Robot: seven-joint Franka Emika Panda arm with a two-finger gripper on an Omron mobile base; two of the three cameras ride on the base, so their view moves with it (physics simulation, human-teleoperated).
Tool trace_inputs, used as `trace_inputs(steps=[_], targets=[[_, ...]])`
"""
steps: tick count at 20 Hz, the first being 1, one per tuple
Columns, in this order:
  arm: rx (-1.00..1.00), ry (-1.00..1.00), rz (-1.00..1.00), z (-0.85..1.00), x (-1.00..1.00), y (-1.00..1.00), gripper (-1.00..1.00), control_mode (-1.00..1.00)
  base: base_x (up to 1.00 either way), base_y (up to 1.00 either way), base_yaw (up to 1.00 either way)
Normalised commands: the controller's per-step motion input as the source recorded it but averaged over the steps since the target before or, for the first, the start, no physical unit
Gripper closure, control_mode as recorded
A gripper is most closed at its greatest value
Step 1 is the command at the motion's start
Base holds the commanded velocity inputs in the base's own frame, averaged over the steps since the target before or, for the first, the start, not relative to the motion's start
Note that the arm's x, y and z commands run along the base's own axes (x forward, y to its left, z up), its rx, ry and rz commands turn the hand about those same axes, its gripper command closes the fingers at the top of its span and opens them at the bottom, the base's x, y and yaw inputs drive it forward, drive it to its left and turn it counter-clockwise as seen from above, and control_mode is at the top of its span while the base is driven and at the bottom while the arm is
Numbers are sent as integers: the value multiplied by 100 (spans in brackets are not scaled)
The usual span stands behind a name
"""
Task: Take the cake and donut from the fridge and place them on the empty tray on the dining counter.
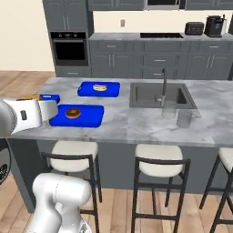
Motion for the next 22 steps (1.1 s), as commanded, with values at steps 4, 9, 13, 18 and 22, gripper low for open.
trace_inputs(steps=[4, 9, 13, 18, 22], targets=[[0, 0, 0, 0, 0, 0, 100, 100, 100, 0, 1], [0, 0, 0, 0, 0, 0, 100, 100, 100, 0, 1], [0, 0, 0, 0, 0, 0, 100, 100, 100, -4, 7], [0, 0, 0, 0, 0, 0, 100, 100, 62, 0, 4], [0, 0, 0, 0, 0, 0, 100, 100, 1, 0, 0]])
